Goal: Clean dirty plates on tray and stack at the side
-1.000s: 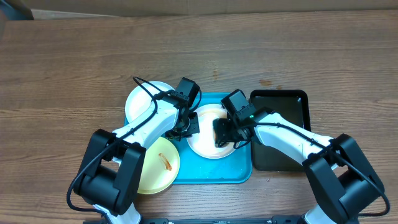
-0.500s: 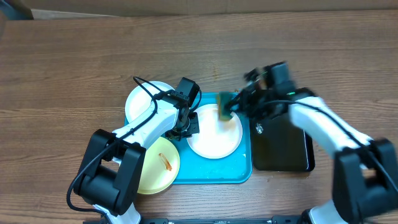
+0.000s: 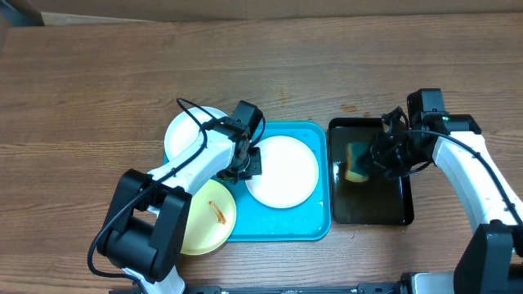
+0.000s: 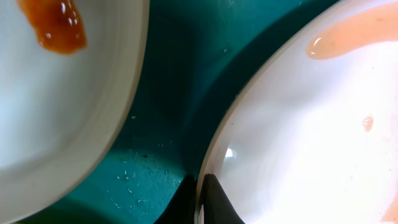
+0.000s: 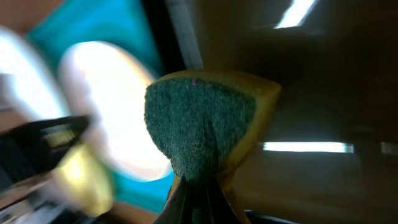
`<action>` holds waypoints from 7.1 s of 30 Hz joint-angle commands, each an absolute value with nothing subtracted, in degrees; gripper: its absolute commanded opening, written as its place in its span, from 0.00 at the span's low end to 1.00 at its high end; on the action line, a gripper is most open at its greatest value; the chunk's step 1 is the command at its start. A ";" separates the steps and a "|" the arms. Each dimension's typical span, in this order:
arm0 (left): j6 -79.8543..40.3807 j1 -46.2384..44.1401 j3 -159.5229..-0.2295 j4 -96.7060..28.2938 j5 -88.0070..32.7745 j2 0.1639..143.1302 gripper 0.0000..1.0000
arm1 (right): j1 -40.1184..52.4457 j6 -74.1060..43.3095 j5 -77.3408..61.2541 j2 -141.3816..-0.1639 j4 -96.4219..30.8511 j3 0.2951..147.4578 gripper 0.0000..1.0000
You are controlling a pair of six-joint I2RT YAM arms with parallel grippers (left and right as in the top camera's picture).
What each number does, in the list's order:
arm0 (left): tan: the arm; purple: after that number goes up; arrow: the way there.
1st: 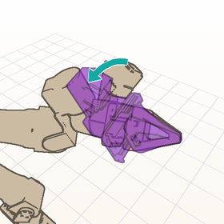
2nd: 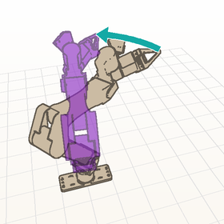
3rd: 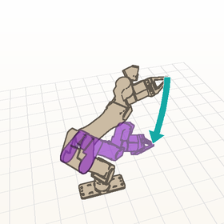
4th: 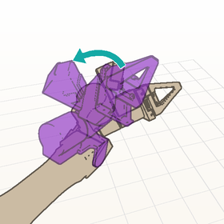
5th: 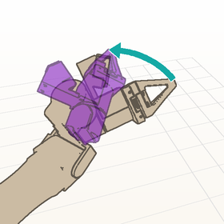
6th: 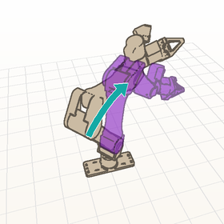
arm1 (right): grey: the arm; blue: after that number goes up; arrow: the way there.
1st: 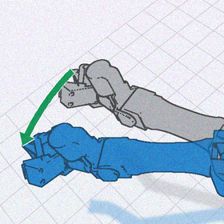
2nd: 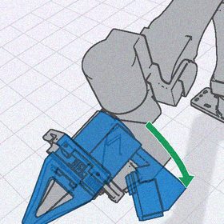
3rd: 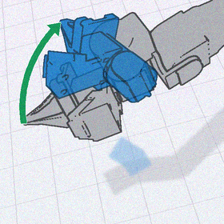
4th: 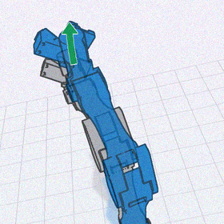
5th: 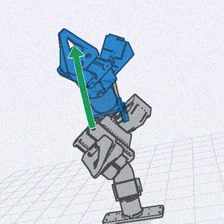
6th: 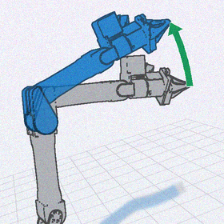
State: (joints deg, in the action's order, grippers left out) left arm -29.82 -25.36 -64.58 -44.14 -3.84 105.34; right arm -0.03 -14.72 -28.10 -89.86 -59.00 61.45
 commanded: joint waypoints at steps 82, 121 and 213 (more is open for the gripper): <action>-24.47 -59.66 -80.53 -58.19 74.96 90.85 0.04 | -0.01 -21.28 -8.62 -89.43 -45.56 42.33 0.04; -25.98 -59.64 -80.53 -58.06 74.94 90.85 0.04 | 0.03 -20.67 -6.07 -89.54 -39.51 43.44 0.66; -22.11 -28.77 -85.43 -56.77 20.95 86.89 0.04 | -0.01 -17.58 -8.38 -89.54 -55.44 54.72 1.00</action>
